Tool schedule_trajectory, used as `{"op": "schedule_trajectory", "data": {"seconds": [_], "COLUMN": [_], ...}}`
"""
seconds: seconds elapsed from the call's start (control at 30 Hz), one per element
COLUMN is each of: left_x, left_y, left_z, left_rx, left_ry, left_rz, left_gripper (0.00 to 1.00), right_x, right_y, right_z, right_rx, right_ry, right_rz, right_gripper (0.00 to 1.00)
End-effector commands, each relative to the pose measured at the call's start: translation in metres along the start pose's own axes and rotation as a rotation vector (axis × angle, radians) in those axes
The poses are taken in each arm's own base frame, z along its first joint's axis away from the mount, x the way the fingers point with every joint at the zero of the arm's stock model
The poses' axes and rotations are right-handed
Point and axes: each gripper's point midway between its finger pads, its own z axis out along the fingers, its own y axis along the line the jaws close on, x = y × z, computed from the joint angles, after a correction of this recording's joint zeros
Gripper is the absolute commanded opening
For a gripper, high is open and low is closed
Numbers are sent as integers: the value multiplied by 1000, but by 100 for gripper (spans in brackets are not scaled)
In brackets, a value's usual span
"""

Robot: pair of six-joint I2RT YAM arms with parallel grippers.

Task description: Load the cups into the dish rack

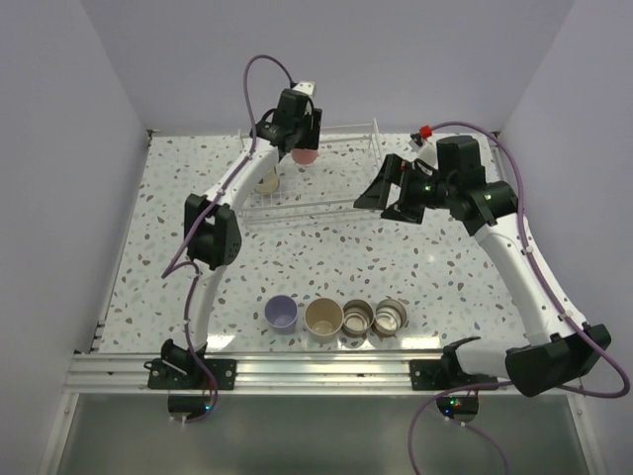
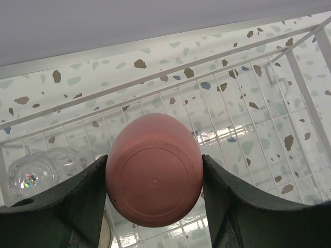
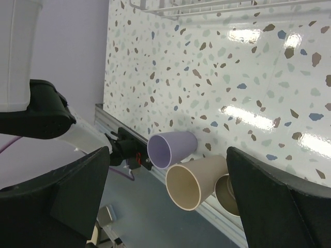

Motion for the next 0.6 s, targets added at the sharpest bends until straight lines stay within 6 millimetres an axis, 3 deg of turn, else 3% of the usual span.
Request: {"op": "schedule_trajectory", "data": {"seconds": [0.0,0.13,0.23,0.27,0.57], "left_x": [-18,-2,0,-8,-1], "left_y": [14,16,21,19,22], "left_z": [-2,6,7,5,7], "left_rx": [-69,-81,-103,-97,-107], "left_ry": [-54,-19,-31,-60,-52], "left_rz": [17,20,10,3,-15], "left_gripper": [0,0,0,0,37], "right_x": [-3,-3,-3,-3,-5], "right_y": [8,8,6,6,5], "right_z": [-12,-9,-6,-6,-6], "right_rx": [-8,-14,-16,-14,-9], "right_ry": [-24,-20,-17,-17,-34], "right_rz": [-36,-32,-25,-22,-24], "right_gripper": [98,98,98,98,98]}}
